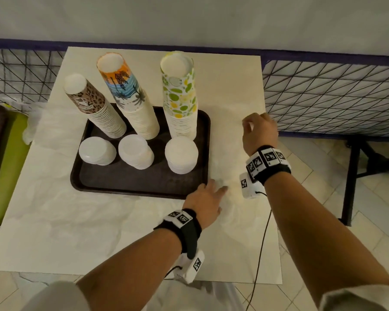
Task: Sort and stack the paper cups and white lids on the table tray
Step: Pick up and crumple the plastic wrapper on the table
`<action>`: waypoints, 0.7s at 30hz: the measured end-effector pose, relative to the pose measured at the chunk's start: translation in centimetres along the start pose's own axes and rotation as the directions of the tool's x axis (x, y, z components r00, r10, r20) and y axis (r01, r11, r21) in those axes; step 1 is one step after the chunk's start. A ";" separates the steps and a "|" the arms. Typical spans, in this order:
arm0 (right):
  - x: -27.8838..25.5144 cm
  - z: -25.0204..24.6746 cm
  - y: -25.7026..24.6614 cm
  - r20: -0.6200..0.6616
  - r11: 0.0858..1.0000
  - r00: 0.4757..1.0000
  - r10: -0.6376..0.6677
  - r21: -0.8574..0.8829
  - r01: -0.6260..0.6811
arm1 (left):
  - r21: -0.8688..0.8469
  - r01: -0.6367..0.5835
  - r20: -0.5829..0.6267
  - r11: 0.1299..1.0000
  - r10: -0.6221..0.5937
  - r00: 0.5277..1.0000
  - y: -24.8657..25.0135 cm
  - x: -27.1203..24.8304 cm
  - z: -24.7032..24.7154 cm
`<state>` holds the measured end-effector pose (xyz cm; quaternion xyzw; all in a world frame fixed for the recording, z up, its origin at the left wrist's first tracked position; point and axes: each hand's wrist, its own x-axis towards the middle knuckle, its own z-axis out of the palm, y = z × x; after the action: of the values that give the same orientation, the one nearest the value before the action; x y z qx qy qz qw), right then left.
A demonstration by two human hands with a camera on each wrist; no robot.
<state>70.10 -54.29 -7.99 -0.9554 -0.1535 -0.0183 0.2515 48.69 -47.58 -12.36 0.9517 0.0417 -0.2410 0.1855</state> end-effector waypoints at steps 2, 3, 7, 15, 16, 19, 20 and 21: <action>0.5 -1.3 -0.6 -0.063 0.997 0.997 -0.038 0.070 0.043 | 0.027 0.030 0.006 0.999 -0.030 1.000 0.2 0.8 -0.1; 0.8 -2.0 -0.9 -0.105 0.993 0.993 -0.057 0.097 0.068 | 0.024 0.040 0.004 0.999 -0.040 0.999 0.1 1.1 -0.1; 1.0 -6.6 -1.3 -0.325 0.981 0.945 -0.045 0.164 0.103 | -0.003 0.039 -0.057 0.999 -0.039 0.998 -0.1 1.6 -0.2; -11.7 -6.8 2.4 0.382 0.989 0.922 0.055 0.104 -0.102 | -0.382 -0.094 -0.433 0.920 -0.088 0.897 0.4 1.0 -0.9; -13.3 -5.8 2.8 0.507 0.980 0.859 0.071 0.123 -0.154 | -0.409 -0.139 -0.467 0.902 -0.077 0.881 0.7 0.8 -1.5; -16.0 -3.9 3.5 0.646 0.925 0.762 -0.037 0.311 -0.218 | -0.567 -0.257 -0.493 0.782 -0.073 0.867 2.3 -0.3 -4.1; -16.3 -3.6 3.7 0.617 0.916 0.783 -0.078 0.354 -0.188 | -0.624 -0.279 -0.472 0.730 -0.067 0.879 2.9 -0.7 -5.1; -16.3 -3.6 3.9 0.568 0.914 0.817 -0.097 0.376 -0.153 | -0.668 -0.299 -0.452 0.681 -0.052 0.891 3.2 -1.0 -6.1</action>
<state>55.88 -63.84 -8.53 -0.8447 -0.2080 0.3070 0.3859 51.04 -48.31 -5.86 0.8301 0.1071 0.0275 0.5466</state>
